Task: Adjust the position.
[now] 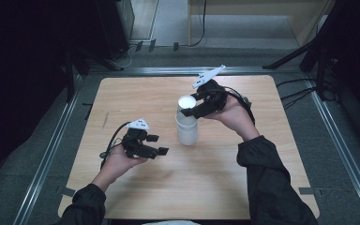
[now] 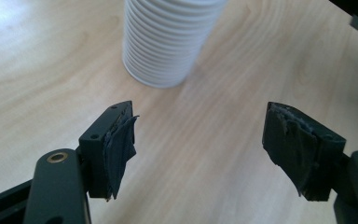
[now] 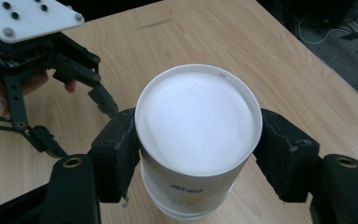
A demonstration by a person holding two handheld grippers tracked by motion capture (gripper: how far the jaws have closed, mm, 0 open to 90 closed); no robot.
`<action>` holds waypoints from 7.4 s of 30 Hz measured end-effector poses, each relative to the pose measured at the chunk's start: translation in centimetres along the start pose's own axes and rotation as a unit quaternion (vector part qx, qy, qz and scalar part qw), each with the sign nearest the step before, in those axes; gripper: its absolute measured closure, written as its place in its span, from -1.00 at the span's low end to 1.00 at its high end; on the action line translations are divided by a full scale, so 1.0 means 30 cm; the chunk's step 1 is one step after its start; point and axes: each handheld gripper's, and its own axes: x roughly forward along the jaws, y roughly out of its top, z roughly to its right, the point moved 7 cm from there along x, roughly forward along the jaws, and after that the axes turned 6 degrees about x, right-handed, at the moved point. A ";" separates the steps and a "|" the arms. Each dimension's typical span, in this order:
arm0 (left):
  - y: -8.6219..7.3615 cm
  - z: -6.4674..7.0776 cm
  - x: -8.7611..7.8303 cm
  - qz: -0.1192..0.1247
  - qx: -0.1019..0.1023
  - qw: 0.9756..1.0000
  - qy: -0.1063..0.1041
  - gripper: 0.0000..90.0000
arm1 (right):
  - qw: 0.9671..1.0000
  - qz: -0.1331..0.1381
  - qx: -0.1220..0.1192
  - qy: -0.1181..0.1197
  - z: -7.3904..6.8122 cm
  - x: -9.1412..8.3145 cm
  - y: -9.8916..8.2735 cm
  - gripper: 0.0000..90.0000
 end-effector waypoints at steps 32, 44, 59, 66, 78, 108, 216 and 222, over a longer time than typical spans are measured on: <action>0.184 -0.069 0.099 0.032 0.007 0.999 0.008 -0.44 | 1.000 0.004 0.022 0.000 0.002 -0.001 -0.016 -0.23; 0.185 -0.070 0.108 0.028 0.008 1.000 0.007 -0.45 | 1.000 -0.006 0.017 -0.008 -0.008 0.009 -0.023 -0.22; 0.182 -0.071 0.122 0.023 0.006 1.000 0.009 -0.49 | 1.000 -0.016 0.006 -0.017 -0.017 0.012 -0.023 -0.22; 0.180 -0.073 0.123 0.020 0.007 1.000 0.011 -0.49 | 1.000 0.005 0.016 -0.011 -0.019 -0.010 -0.005 -0.21; 0.178 -0.074 0.125 0.017 0.007 1.000 0.012 -0.48 | 0.999 0.037 0.011 -0.015 -0.046 -0.082 0.044 -0.21; 0.147 -0.029 0.003 0.020 0.028 0.999 -0.015 -0.46 | 0.998 0.052 -0.016 0.025 -0.182 -0.249 -0.017 -0.20; 0.021 0.206 0.038 -0.113 0.206 0.965 -0.112 -0.36 | 0.993 0.001 0.002 0.119 -0.304 0.024 -0.405 -0.32; -0.005 0.235 0.060 -0.155 0.232 0.954 -0.112 -0.36 | 0.992 -0.009 -0.005 0.126 -0.315 0.042 -0.411 -0.32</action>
